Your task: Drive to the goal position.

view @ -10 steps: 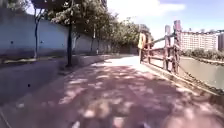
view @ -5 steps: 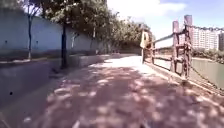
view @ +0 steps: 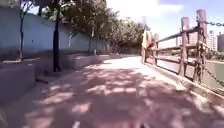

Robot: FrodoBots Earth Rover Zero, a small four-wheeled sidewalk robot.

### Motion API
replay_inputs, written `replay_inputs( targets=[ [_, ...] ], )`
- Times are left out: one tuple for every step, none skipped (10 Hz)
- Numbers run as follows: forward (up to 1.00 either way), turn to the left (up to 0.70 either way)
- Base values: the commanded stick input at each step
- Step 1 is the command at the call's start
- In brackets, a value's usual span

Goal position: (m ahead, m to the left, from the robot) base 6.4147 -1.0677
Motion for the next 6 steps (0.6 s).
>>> replay_inputs(
  targets=[
    [0.85, 0.00],
    [0.85, 0.00],
    [0.85, 0.00],
    [0.85, 0.00],
    [0.85, 0.00],
    [0.85, 0.00]
  ],
)
